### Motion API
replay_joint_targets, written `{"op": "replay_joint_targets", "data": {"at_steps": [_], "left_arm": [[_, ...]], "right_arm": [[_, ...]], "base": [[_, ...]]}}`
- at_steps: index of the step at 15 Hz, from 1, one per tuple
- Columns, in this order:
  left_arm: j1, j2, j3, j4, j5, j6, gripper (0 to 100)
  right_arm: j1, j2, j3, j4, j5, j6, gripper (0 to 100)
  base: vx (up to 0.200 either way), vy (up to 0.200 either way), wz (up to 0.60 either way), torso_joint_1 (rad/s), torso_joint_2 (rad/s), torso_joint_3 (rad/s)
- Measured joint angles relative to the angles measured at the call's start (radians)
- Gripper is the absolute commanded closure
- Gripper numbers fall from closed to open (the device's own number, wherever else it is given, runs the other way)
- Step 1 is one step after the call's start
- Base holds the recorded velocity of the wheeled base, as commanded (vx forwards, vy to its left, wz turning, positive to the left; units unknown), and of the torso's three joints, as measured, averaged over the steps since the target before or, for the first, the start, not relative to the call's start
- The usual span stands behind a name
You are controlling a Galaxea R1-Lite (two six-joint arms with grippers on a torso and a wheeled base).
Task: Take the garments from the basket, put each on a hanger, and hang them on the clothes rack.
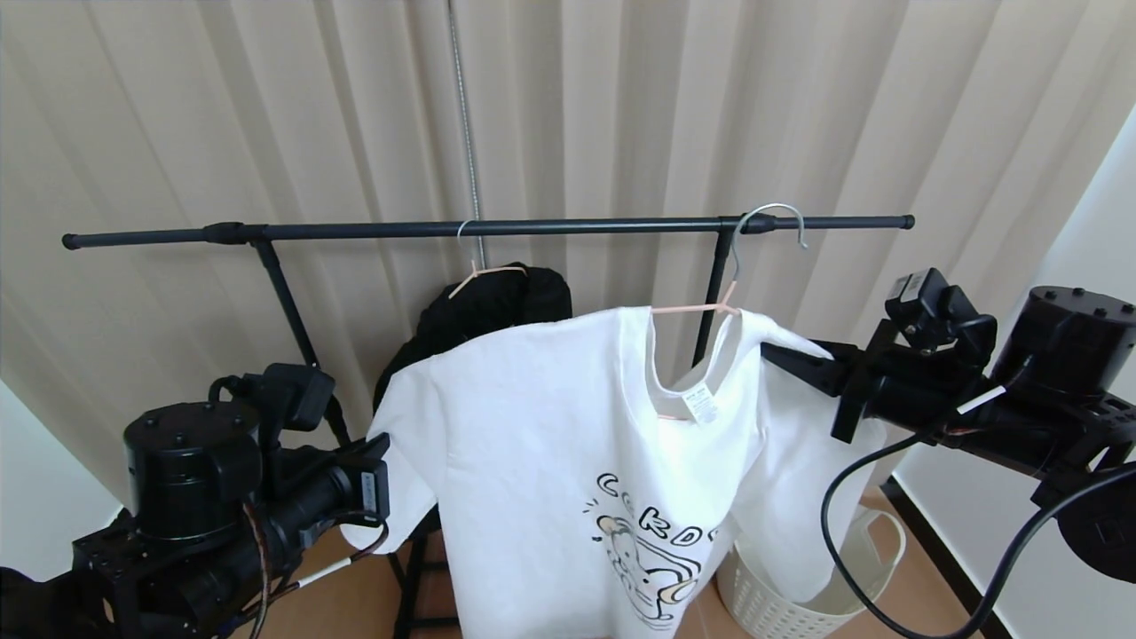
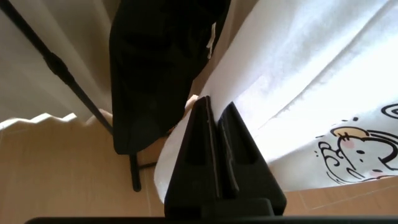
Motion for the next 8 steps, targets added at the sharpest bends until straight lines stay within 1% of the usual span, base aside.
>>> {"op": "replay_joint_targets", "data": {"at_steps": [8], "left_arm": [[0.011,-0.01,0.017,0.0,-0.001,-0.001,100]], "right_arm": [[-0.029,0.004,-0.009,0.001,0.007,0.002,100]], "base": [[0.0,0.0,0.0,0.0,0.0,0.0]]}}
